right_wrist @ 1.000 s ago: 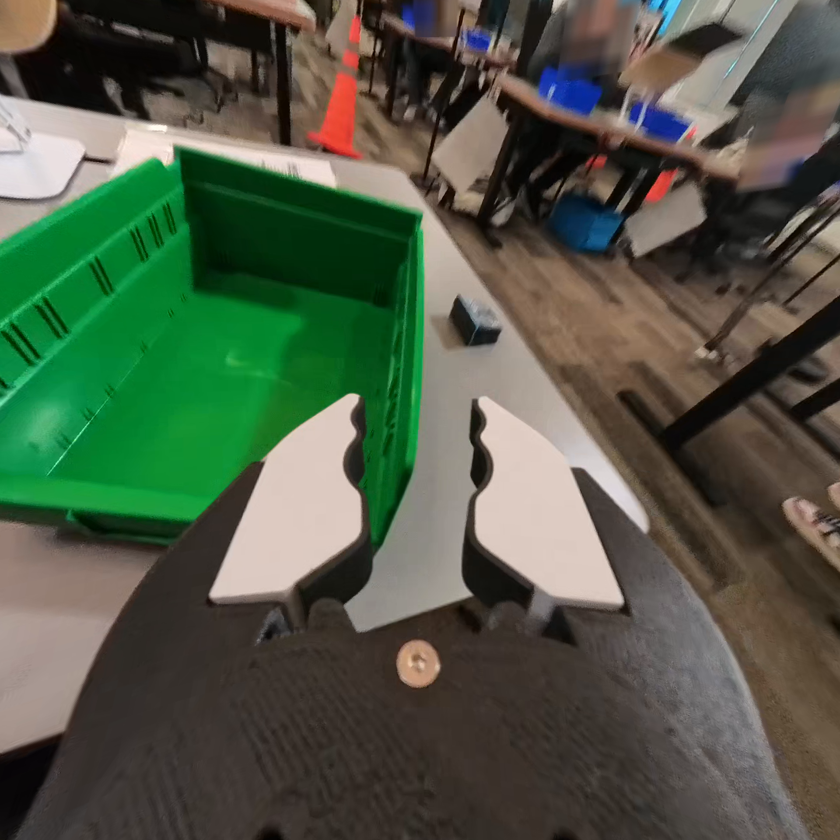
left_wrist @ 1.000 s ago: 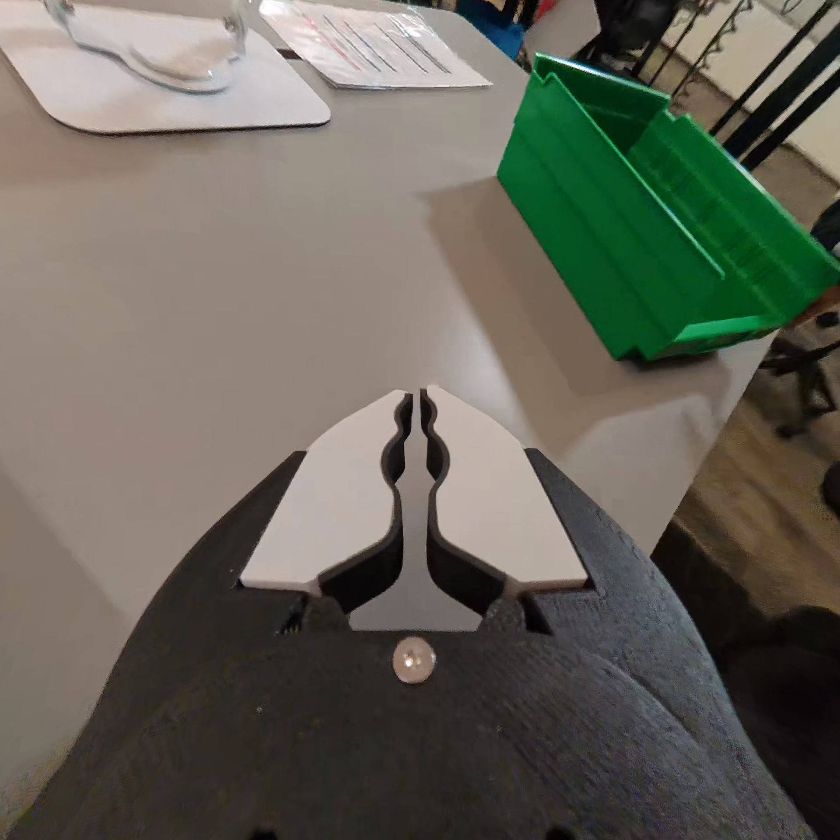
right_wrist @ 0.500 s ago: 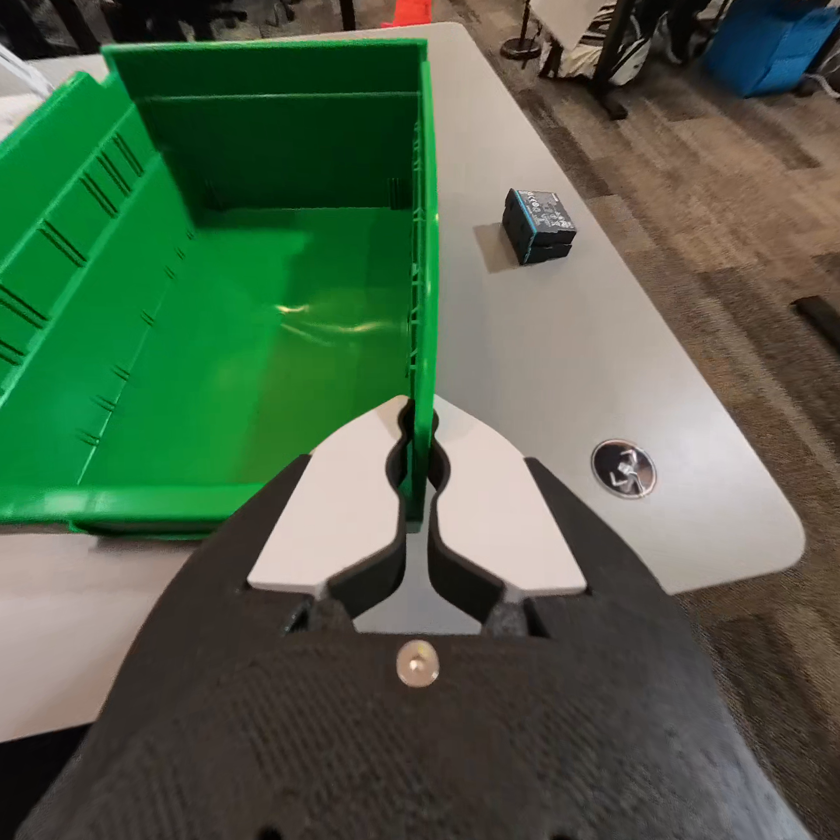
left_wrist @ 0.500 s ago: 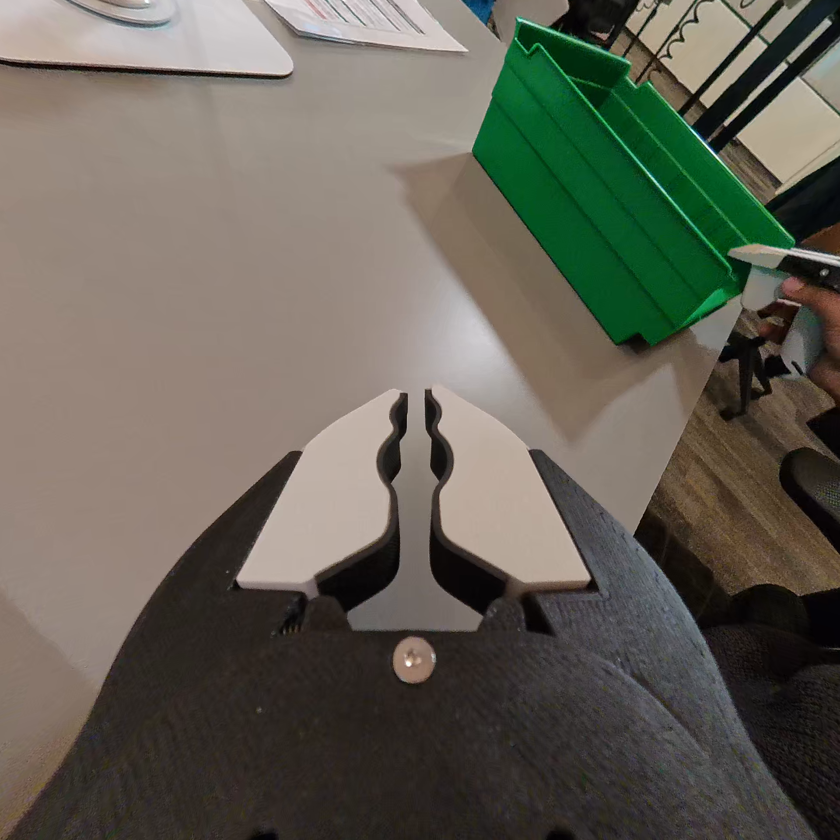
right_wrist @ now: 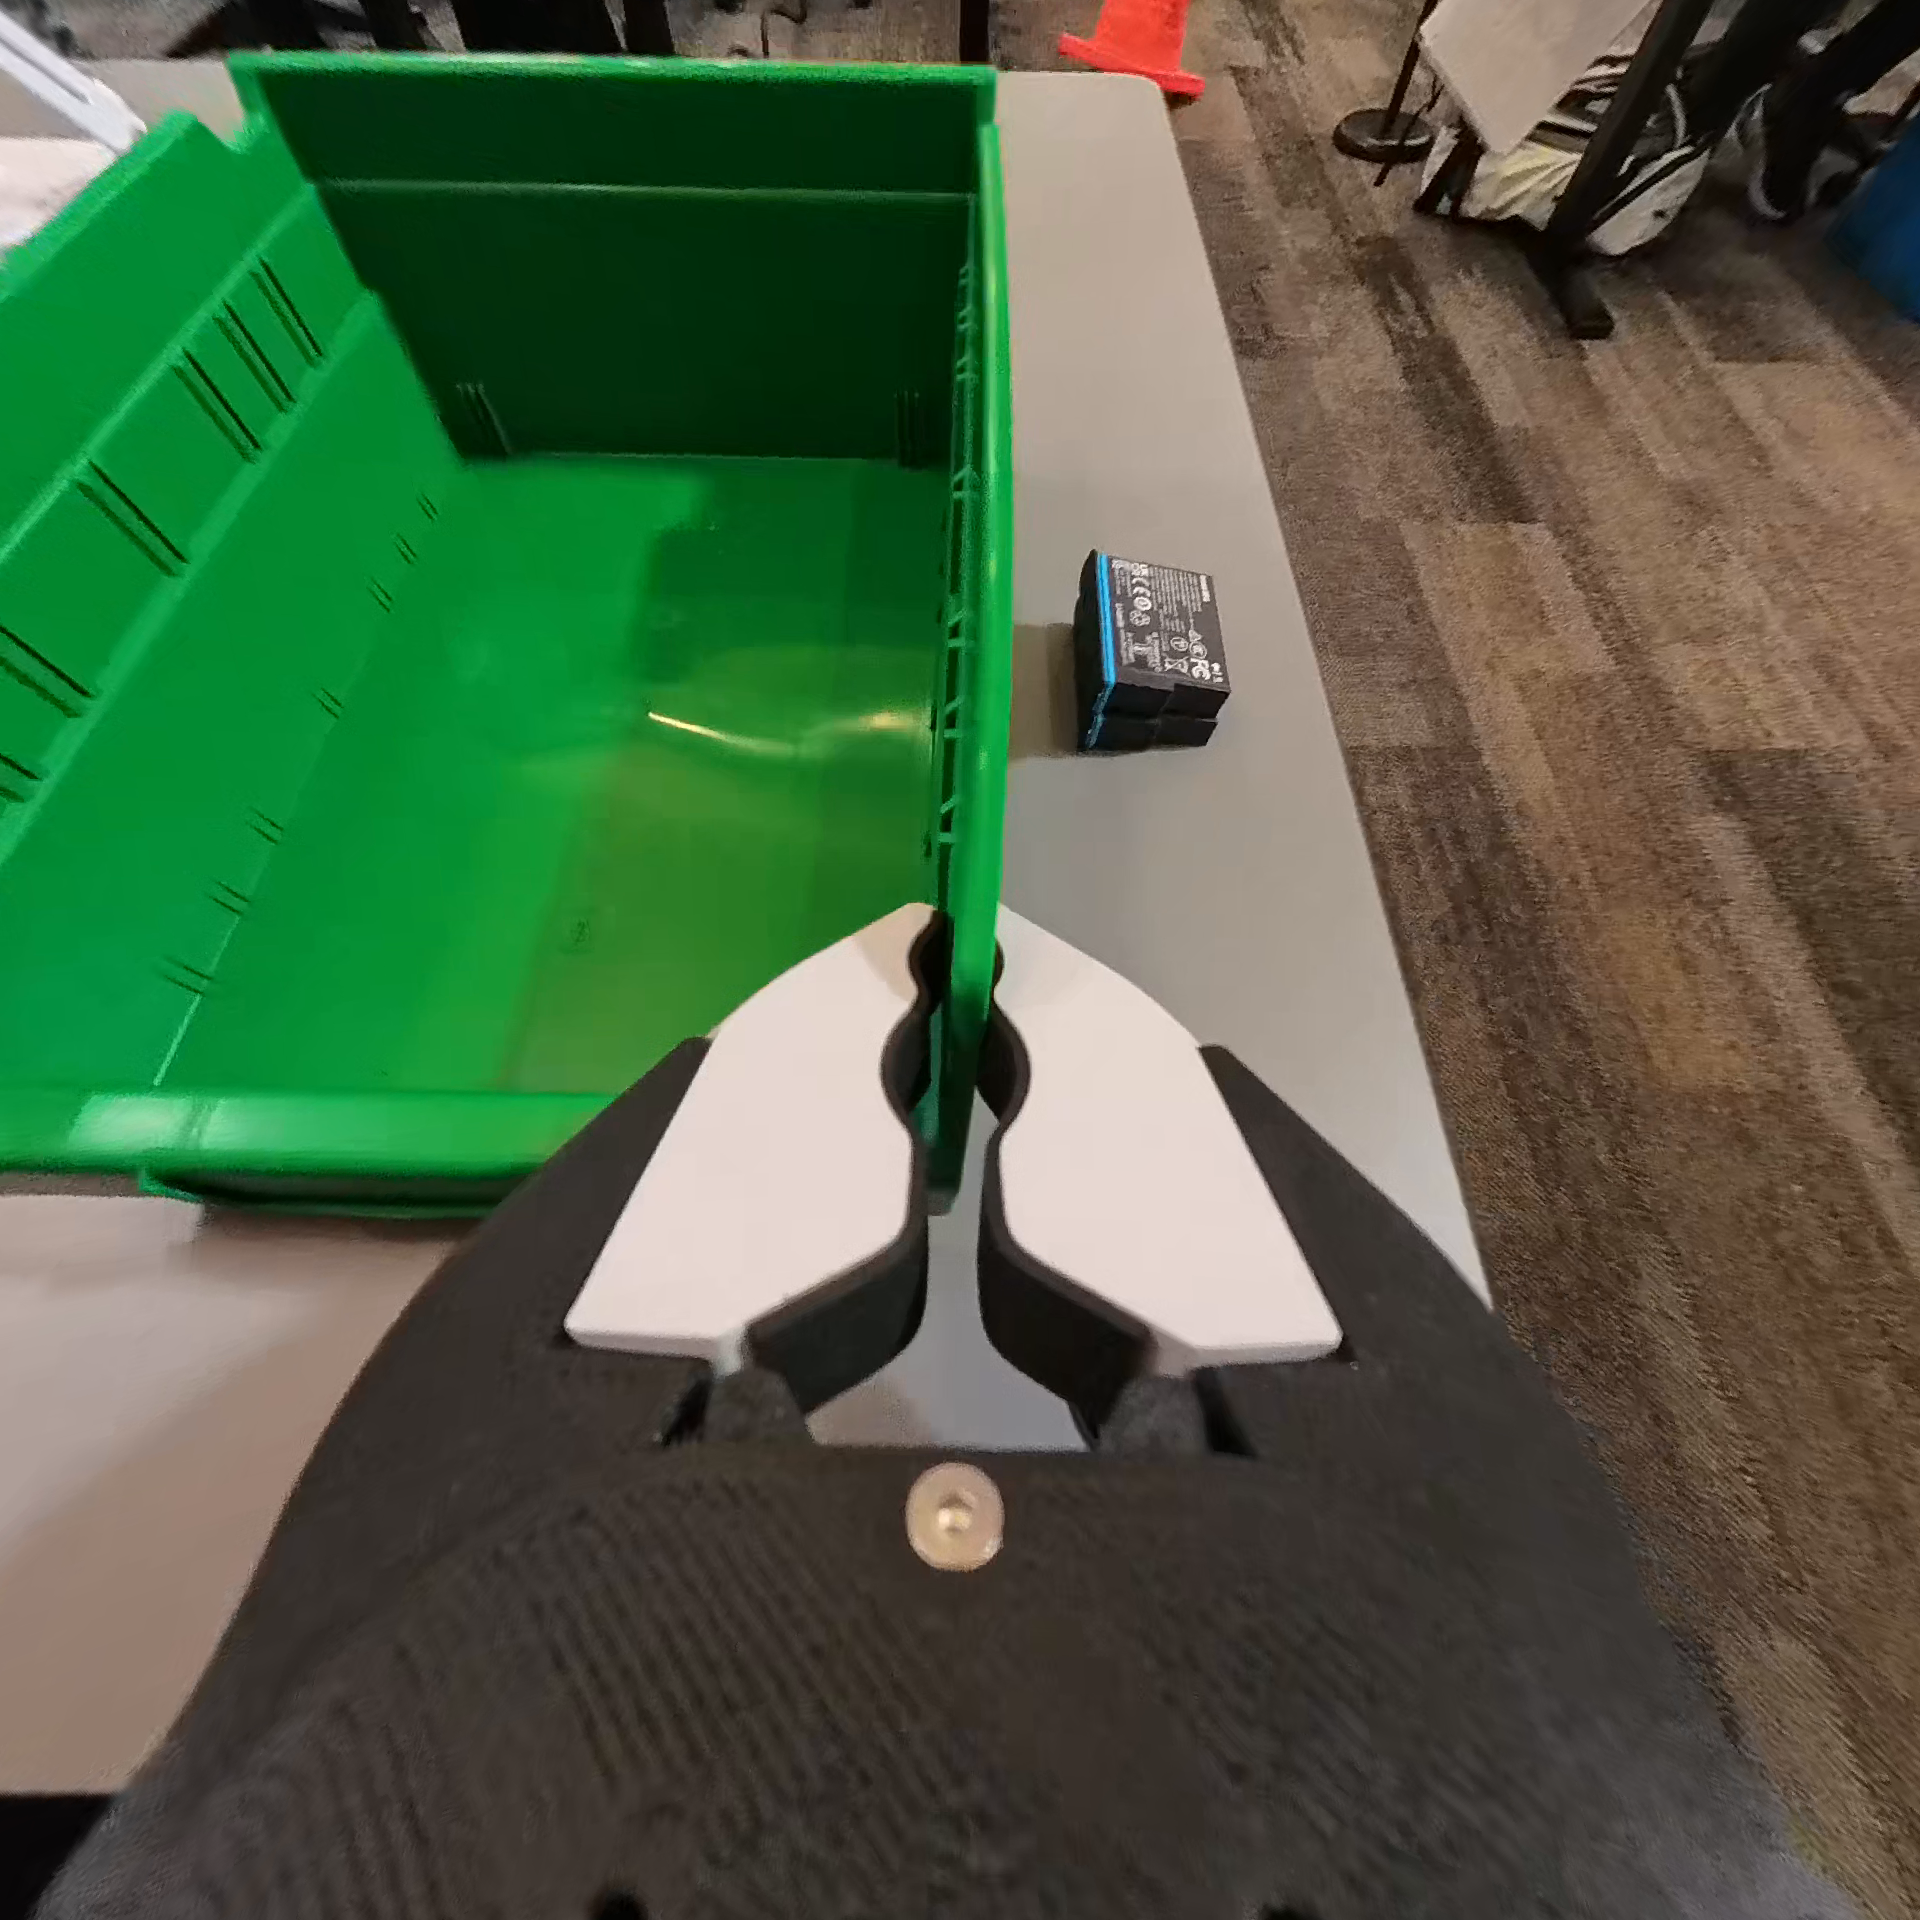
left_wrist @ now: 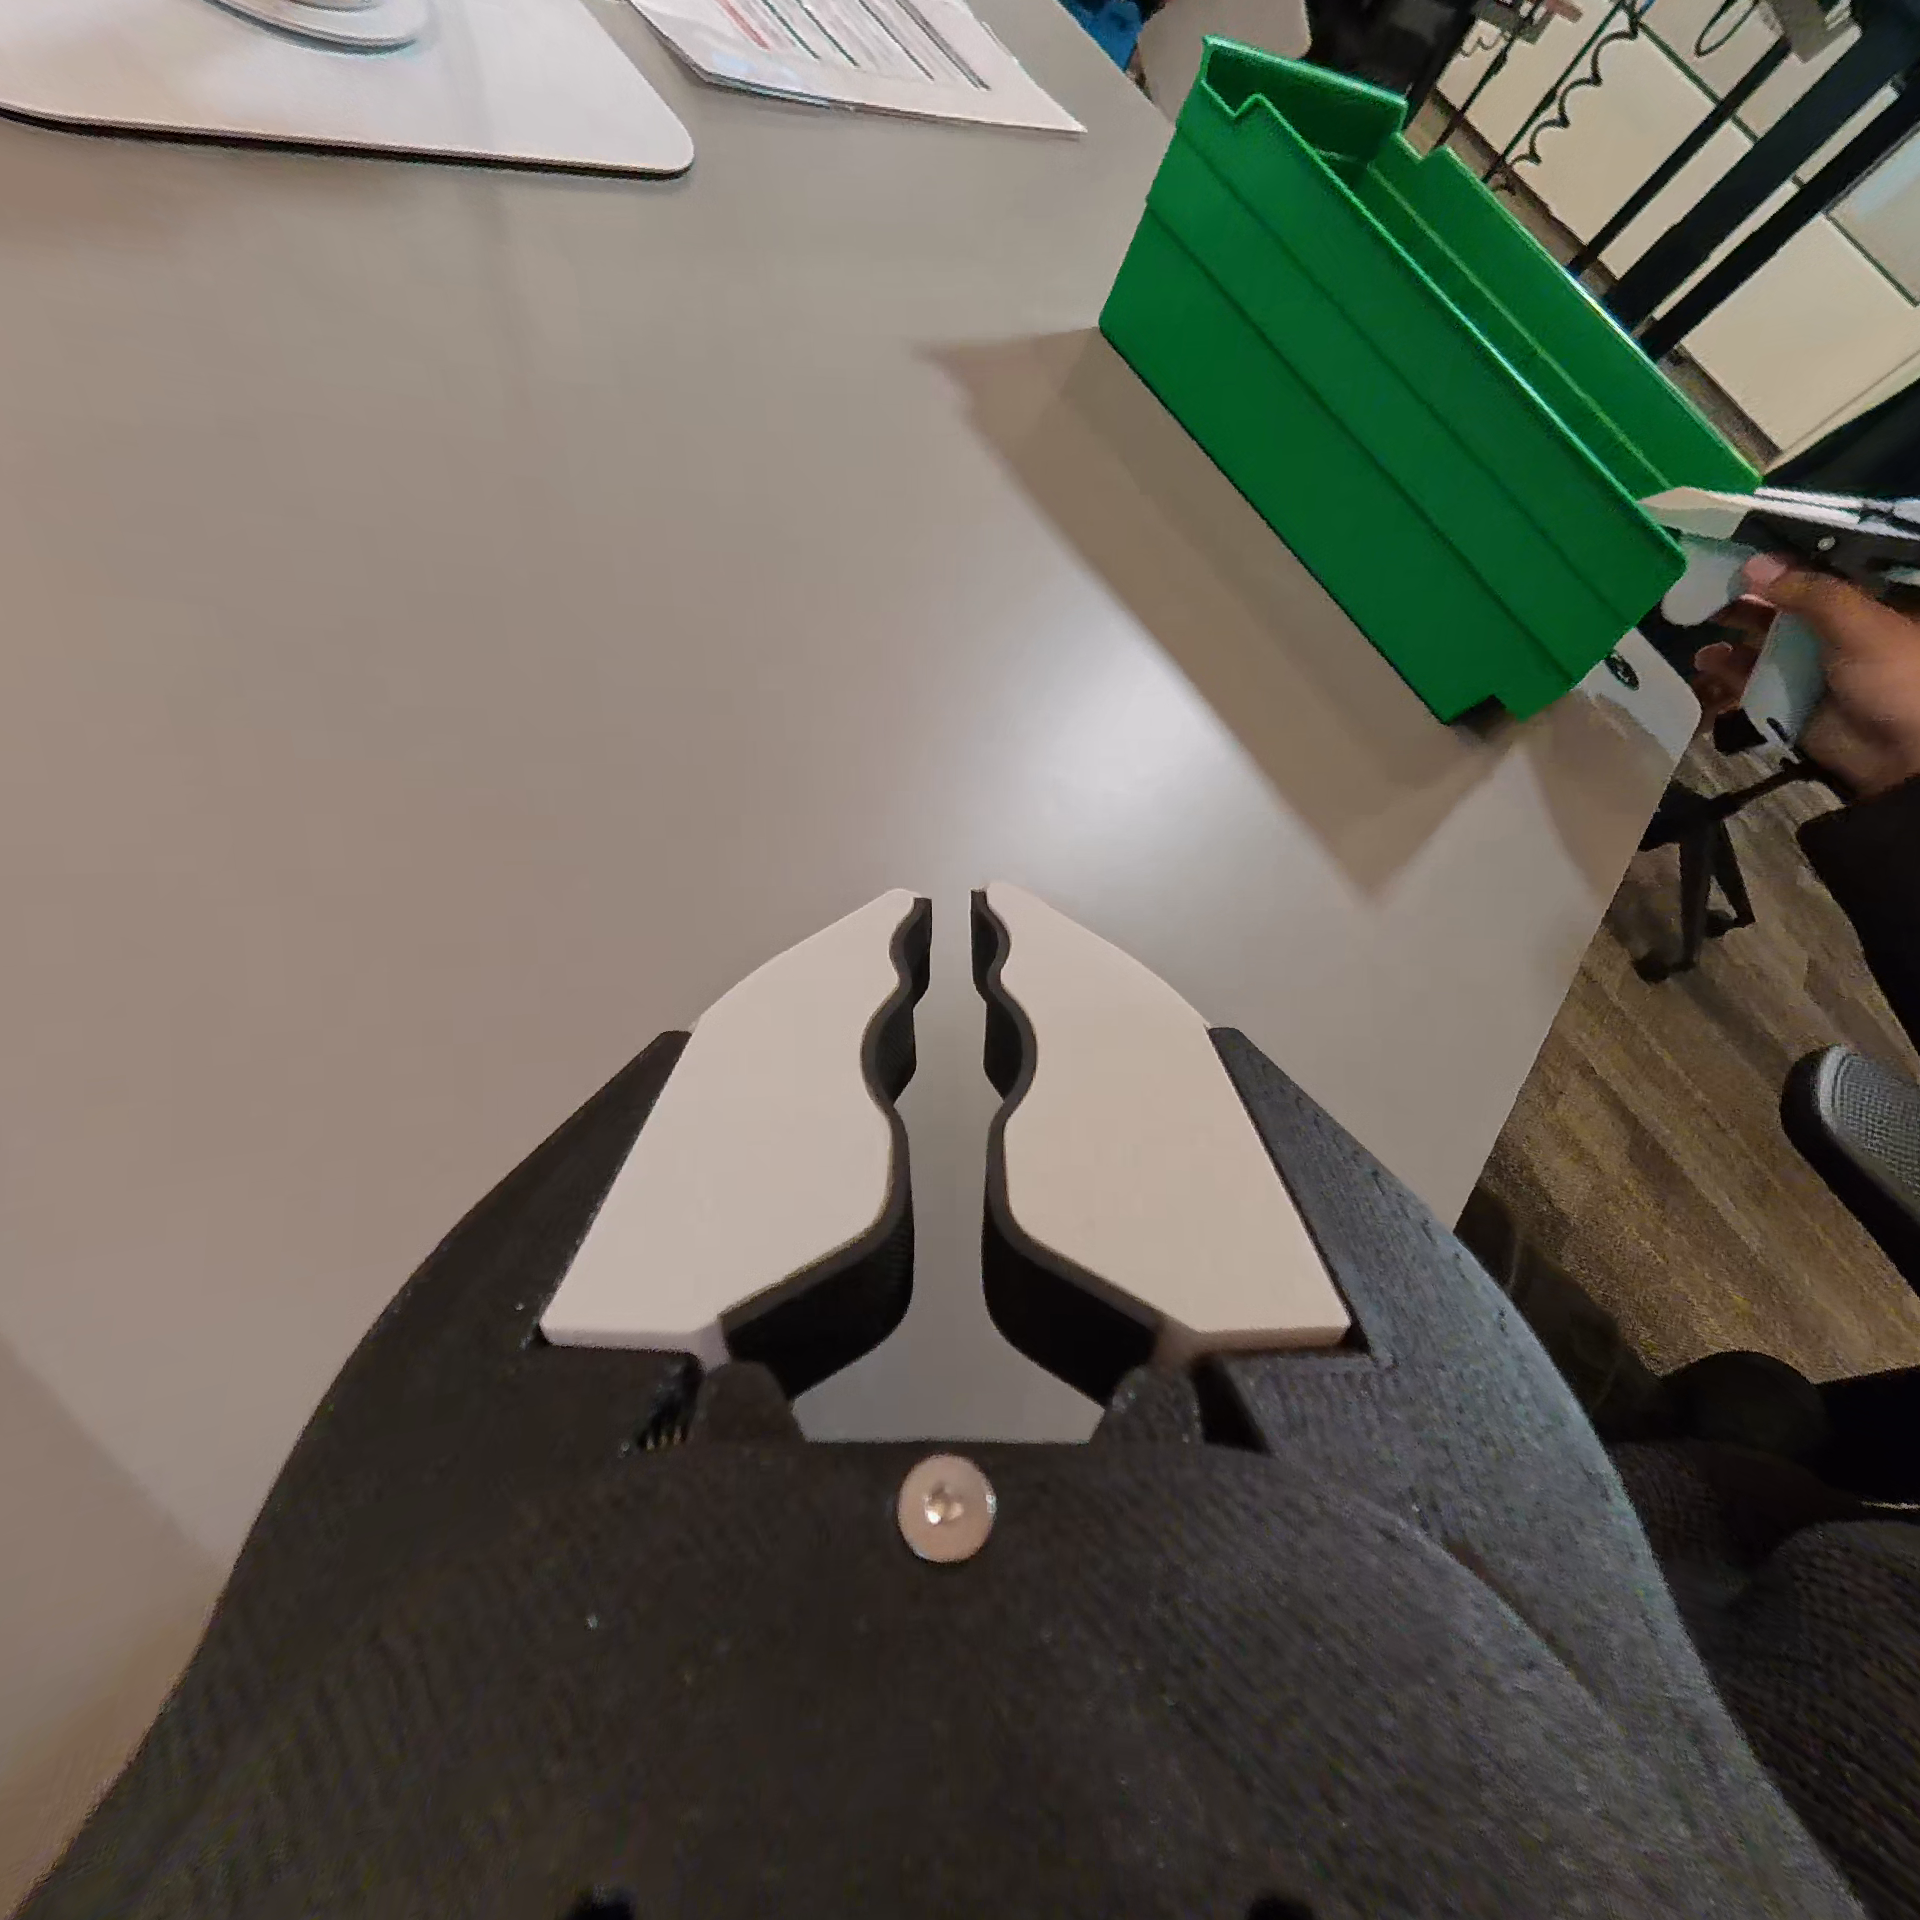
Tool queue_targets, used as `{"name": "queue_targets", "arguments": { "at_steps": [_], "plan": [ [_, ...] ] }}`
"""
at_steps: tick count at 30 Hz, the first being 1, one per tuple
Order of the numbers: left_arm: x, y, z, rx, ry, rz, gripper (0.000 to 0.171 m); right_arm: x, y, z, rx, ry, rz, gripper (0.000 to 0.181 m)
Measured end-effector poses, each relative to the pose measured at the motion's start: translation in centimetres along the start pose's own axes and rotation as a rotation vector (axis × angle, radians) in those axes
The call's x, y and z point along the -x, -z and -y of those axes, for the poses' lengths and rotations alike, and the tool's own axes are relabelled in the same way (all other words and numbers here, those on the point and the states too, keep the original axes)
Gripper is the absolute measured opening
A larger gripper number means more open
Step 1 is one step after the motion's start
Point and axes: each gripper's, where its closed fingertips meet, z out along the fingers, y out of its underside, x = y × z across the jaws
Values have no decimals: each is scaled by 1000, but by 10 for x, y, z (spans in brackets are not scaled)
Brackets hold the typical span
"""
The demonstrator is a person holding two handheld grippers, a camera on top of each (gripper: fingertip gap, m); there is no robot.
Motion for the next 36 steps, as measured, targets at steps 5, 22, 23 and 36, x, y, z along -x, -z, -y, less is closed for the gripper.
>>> {"name": "queue_targets", "arguments": {
  "at_steps": [5, 22, 23, 36],
  "plan": [
    [0, -3, -3, 13, -10, 9, 9, -3, -3, 2, 2, 18, 0, 4],
    [-6, -1, -1, 16, -53, 9, 12, 172, 77, 136, -348, -1, 327, 41],
    [-6, -1, -1, 16, -56, 13, 13, 200, 75, 137, -348, 1, 383, 42],
    [21, 14, 14, -92, -110, 190, 41, 439, 51, 53, -191, -21, 840, 44]
  ]
}}
